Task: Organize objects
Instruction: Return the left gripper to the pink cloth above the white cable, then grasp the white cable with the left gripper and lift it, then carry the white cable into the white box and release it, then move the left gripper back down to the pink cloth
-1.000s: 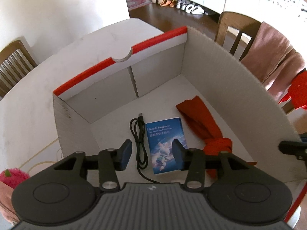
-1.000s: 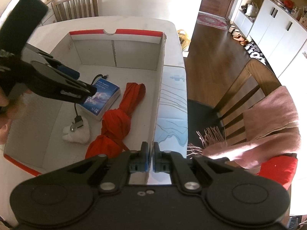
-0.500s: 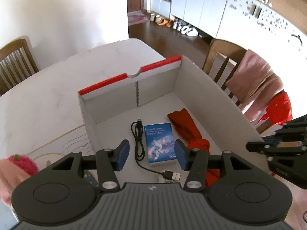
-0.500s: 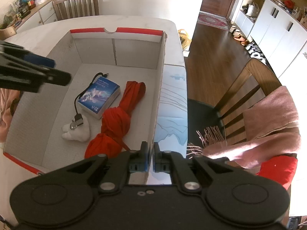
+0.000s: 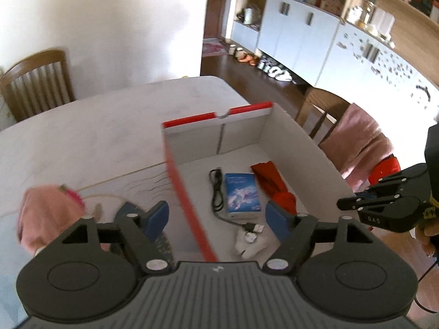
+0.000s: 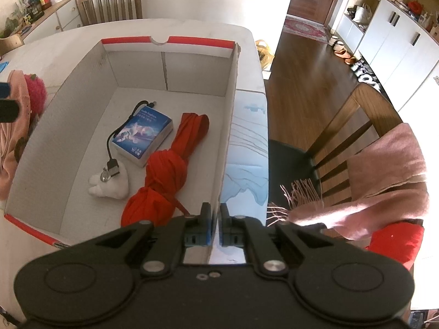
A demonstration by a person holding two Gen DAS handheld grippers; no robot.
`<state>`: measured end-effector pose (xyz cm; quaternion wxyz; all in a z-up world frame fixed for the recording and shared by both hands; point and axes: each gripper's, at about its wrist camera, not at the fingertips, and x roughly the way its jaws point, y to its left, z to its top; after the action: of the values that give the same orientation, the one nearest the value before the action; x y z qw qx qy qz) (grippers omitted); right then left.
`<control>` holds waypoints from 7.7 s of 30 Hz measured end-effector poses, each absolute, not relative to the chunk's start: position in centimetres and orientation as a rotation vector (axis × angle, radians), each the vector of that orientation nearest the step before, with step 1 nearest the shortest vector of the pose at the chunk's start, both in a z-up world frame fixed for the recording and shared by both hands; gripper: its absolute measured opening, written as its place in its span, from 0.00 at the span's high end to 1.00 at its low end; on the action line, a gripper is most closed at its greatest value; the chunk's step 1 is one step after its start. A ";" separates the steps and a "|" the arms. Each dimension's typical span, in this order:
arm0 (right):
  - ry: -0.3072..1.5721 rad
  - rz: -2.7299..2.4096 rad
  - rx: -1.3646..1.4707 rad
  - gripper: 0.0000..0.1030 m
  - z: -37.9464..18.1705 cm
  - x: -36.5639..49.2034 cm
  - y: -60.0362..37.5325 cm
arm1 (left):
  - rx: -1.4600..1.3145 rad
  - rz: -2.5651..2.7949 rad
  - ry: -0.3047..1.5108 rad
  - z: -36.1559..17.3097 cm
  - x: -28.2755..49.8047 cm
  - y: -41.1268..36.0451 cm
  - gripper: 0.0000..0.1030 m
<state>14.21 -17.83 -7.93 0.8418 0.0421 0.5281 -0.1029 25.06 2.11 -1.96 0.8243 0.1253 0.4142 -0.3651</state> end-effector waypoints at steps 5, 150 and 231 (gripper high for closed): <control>1.120 -0.223 0.090 0.95 -8.0 14.1 -17.7 | 0.206 -0.706 0.891 -2.2 25.5 6.3 0.18; 1.138 -0.214 0.110 0.96 -8.9 14.3 -17.7 | 0.365 -1.003 1.090 -7.3 29.3 -8.9 0.95; 1.159 -0.229 0.242 0.15 -6.8 15.9 -18.7 | -0.073 -0.542 0.965 -5.6 26.3 20.8 0.40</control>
<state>15.89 -18.75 -6.80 0.8236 0.1139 0.5451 -0.1075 26.26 20.83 -5.61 0.8502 -0.0346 0.4580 -0.2572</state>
